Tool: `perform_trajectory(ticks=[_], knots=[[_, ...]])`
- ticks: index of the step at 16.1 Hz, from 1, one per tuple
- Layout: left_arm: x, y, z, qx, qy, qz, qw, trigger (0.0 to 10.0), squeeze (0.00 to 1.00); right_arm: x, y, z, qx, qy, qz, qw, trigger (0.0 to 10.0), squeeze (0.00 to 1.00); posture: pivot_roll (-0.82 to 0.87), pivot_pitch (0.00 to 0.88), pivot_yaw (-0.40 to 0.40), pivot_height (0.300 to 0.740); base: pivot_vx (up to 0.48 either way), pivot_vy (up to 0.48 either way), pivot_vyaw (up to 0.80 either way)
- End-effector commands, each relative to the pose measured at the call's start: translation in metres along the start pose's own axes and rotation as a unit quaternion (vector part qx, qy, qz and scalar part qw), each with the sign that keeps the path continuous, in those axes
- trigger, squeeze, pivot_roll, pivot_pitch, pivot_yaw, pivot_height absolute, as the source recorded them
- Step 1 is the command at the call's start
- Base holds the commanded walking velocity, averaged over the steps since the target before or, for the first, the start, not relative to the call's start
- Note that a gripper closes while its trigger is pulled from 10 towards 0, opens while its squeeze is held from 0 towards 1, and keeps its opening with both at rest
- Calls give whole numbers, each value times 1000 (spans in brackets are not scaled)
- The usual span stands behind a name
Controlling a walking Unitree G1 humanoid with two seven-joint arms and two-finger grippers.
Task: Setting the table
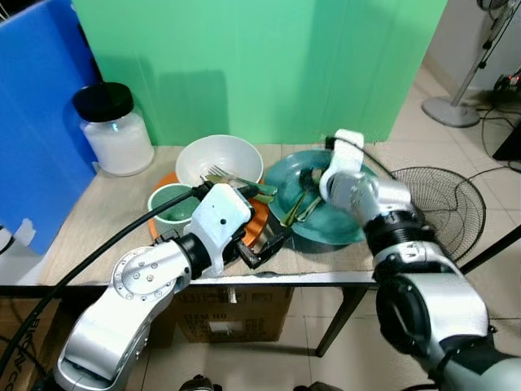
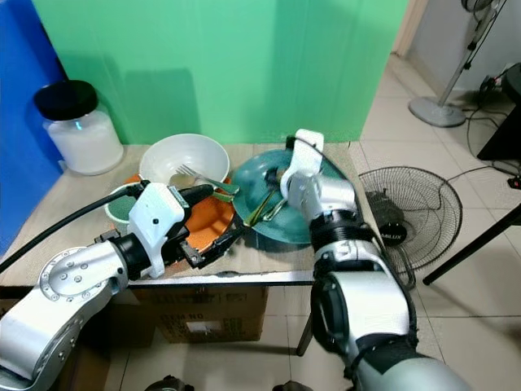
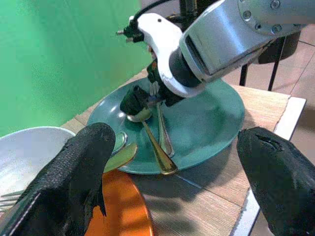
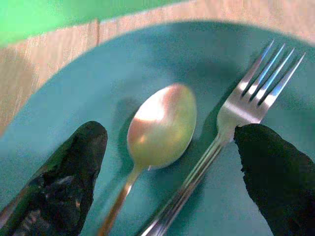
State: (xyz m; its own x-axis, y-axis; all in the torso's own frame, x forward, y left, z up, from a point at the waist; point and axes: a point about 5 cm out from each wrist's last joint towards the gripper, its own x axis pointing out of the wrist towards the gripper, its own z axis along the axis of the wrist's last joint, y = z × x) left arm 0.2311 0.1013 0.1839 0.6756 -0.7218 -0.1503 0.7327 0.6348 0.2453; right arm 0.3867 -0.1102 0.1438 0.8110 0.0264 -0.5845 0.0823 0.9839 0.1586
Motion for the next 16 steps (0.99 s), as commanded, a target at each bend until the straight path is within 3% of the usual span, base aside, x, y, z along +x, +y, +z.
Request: perform_trajectory(ticks=[1, 7, 16], knots=[[-1, -2, 1, 0, 1, -3, 1000, 10000, 0, -2, -1, 7, 12, -9, 2, 1000, 10000, 0, 123, 0, -23, 740, 0, 0, 0], [-2, -3, 2, 0, 1, -5, 1000, 10000, 0, -7, -15, 14, 8, -4, -18, 1000, 10000, 0, 123, 0, -22, 740, 0, 0, 0], [-3, -4, 0, -3, 5, -9, 1000, 10000, 0, -4, -15, -19, -5, 75, -21, 997, 10000, 0, 123, 0, -19, 740, 0, 0, 0]])
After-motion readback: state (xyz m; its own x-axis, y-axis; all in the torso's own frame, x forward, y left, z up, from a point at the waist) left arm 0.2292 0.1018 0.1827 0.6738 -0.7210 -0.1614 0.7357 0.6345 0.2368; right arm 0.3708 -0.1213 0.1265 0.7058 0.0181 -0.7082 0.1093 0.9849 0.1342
